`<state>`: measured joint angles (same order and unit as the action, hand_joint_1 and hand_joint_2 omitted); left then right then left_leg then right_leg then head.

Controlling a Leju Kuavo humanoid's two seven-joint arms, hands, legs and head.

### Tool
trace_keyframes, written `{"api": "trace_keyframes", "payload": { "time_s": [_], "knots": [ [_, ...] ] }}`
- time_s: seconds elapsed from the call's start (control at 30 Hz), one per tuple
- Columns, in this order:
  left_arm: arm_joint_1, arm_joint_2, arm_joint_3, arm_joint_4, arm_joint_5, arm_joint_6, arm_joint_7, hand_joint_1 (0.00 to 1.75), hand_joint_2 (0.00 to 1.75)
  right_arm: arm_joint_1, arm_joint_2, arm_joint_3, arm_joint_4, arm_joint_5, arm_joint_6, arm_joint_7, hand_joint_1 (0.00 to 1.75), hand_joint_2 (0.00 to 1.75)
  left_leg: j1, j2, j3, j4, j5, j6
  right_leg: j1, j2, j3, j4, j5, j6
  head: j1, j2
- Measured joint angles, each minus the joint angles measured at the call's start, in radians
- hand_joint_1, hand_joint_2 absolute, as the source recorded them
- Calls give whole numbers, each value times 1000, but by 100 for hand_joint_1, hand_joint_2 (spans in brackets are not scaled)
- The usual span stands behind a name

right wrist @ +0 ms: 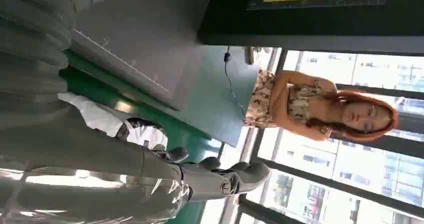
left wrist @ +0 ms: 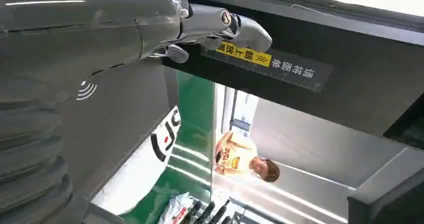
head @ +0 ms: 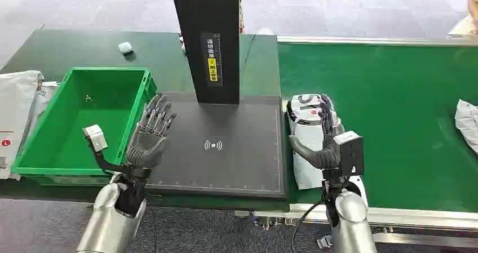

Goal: Moved the parcel from conveyor to table for the left to box.

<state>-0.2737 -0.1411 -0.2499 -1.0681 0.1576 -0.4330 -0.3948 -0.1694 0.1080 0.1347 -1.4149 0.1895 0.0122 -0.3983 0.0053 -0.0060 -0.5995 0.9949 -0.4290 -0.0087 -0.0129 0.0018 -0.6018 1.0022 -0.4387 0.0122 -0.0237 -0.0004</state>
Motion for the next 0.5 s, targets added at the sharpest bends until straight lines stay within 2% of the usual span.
{"api": "trace_keyframes", "payload": {
  "time_s": [0.07, 0.17, 0.33, 0.4, 0.5],
  "knots": [
    [0, 0, 0, 0, 0, 0, 0, 0, 175, -1, 0, 0, 0, 39, -31, 12, 0, 175, 0, 0, 0, 0, 0, 0, 0, 0, 0, 0, 0, 0, 0, 0],
    [0, 1, 0, 0, -2, 0, 3, 0, 175, -29, -18, -7, 15, 234, -135, 126, 0, 175, 0, 0, 0, 0, 0, 0, 0, 0, 0, 0, 0, 0, 0, 0],
    [-1, 1, 0, 0, 0, -21, 24, 0, 175, -221, -116, -51, 224, 534, -166, 341, 0, 175, 0, 0, 0, 1, 1, 2, -1, 0, 1, 0, 2, 3, 0, 0],
    [-2, 1, -1, 0, 2, -25, 31, 0, 175, -306, -162, -60, 362, 612, -155, 362, 0, 175, 0, 0, 0, 2, 2, 3, -2, 0, 1, 0, 3, 3, 0, 0],
    [-3, 1, -1, 0, 5, -25, 36, 0, 175, -397, -212, -63, 518, 643, -150, 349, 0, 175, 0, -1, -1, 3, 2, 3, -2, -1, 1, 0, 3, 4, 0, 0]
  ]
}}
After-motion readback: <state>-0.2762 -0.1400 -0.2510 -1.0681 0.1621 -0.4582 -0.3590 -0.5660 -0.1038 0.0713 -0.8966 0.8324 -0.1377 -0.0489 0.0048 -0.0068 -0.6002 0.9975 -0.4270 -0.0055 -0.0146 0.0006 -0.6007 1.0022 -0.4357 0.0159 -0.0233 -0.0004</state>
